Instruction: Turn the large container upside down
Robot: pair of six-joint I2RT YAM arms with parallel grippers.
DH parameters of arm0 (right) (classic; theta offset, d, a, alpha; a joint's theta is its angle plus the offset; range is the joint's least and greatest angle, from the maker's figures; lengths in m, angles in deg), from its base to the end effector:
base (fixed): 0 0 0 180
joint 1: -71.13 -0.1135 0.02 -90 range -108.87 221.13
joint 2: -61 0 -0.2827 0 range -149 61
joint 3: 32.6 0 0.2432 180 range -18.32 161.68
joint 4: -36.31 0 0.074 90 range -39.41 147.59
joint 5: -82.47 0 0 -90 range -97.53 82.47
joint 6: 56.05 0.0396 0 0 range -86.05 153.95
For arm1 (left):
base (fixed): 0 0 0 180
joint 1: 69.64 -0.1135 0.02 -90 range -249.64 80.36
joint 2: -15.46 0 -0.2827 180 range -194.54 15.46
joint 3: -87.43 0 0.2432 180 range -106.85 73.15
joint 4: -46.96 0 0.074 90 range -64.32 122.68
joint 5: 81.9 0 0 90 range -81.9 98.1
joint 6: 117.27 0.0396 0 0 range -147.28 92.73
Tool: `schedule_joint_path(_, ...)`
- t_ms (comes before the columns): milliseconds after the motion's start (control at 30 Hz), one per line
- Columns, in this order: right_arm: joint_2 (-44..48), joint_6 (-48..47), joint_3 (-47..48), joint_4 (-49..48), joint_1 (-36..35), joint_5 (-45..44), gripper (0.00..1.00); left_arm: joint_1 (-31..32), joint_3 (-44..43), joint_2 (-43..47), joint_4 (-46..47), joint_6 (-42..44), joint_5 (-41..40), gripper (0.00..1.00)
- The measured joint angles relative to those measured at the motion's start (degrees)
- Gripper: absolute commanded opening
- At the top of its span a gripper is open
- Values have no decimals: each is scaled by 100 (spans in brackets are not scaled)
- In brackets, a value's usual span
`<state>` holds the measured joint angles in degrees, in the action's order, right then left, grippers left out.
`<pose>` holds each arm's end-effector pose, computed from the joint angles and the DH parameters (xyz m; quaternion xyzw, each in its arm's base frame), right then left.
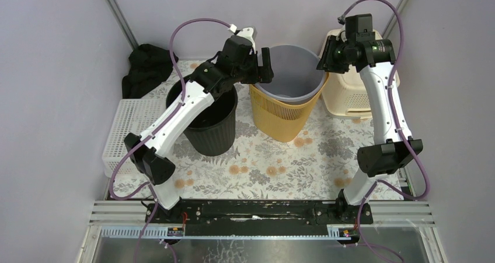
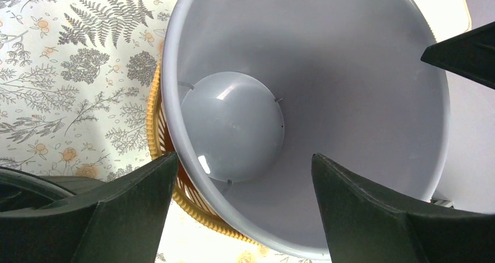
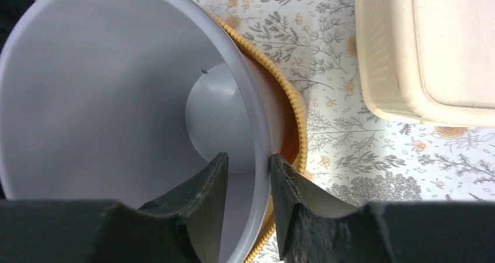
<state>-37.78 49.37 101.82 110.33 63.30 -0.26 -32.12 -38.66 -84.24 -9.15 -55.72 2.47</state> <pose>0.3457 0.0526 0.4643 0.0319 0.8983 0.1435 0.4141 0.3069 -0.2308 0.4440 0.0437 0.8630 -0.2374 0.4438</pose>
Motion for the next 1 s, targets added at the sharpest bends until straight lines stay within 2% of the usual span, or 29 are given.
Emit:
schedule_joint_path(267,-116,-111,195,179,-236,-632,38,9,-236,-164,-186,96,-87,92)
schedule_joint_path(333,-125,-129,195,210,-269,-741,37,13,-291,-205,-225,122,-127,89)
schedule_joint_path(667,-306,-192,195,428,-391,-1126,26,39,-389,-398,-319,299,-501,55)
schedule_joint_path(733,-306,-203,195,435,-393,-1152,22,39,-420,-426,-367,332,-568,46)
schedule_joint_path(900,-306,-232,195,474,-400,-1239,2,31,-590,-570,-560,380,-763,20)
schedule_joint_path(1000,-306,-173,223,544,-409,-1250,0,31,-688,-647,-601,249,-870,15)
